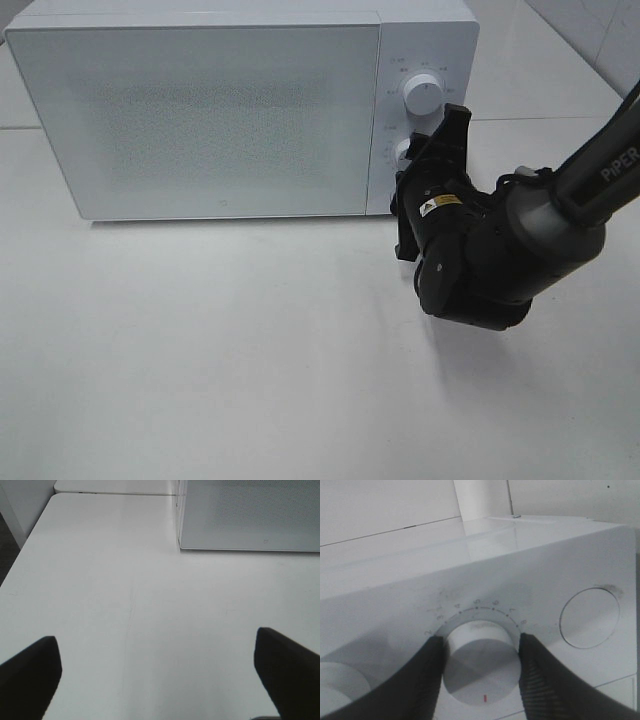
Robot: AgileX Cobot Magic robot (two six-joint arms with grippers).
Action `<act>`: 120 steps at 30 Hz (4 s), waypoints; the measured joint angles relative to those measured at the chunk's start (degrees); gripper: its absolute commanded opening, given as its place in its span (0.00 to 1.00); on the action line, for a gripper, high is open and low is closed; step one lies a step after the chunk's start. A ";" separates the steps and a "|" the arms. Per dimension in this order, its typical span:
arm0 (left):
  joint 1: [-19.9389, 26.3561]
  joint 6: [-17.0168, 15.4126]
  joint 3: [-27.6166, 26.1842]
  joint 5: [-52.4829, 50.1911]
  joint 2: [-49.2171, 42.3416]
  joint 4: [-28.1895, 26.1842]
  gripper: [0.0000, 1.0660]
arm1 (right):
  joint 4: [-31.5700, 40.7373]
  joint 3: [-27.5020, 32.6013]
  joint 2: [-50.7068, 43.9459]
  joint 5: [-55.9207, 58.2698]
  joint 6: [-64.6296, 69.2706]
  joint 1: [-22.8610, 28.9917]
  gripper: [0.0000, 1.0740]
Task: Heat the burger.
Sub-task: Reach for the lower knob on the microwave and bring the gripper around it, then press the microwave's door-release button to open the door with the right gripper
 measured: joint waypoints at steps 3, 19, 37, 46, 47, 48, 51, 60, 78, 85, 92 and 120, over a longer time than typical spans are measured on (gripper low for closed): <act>0.00 0.00 0.00 0.00 0.00 0.00 0.94 | 0.40 0.00 0.00 0.00 -0.57 0.00 0.17; 0.00 0.00 0.00 0.00 0.00 0.00 0.94 | 0.57 0.00 0.00 0.52 -4.35 0.11 0.65; 0.00 0.00 0.00 0.00 0.00 0.00 0.94 | -7.85 10.20 -6.19 0.80 -11.63 0.29 0.71; 0.00 0.00 0.00 0.00 0.00 0.00 0.94 | -14.32 14.27 -13.18 5.10 -23.38 0.29 0.71; 0.00 0.00 0.00 0.00 0.00 0.00 0.94 | -15.18 14.27 -14.27 7.45 -25.95 0.23 0.71; 0.00 0.00 0.00 0.00 0.00 0.00 0.94 | -16.79 14.27 -15.99 12.43 -30.60 -0.29 0.71; 0.00 0.00 0.00 0.00 0.00 0.00 0.94 | -18.16 14.27 -18.11 16.90 -35.58 -0.97 0.71; 0.00 0.00 0.00 0.00 0.00 0.00 0.94 | -24.47 14.38 -26.07 40.11 -59.87 -6.47 0.71; 0.00 0.00 0.00 0.00 0.00 0.00 0.94 | -28.88 9.40 -40.68 90.53 -92.13 -6.88 0.71; 0.00 0.00 0.00 0.00 0.00 0.00 0.94 | -32.09 6.82 -47.15 105.08 -92.42 -6.88 0.71; 0.00 0.00 0.00 0.00 0.00 0.00 0.94 | -33.12 5.16 -58.21 116.65 -92.48 -6.88 0.71; 0.00 0.00 0.00 0.00 0.00 0.00 0.94 | -33.46 6.70 -101.76 129.89 -92.48 -22.80 0.71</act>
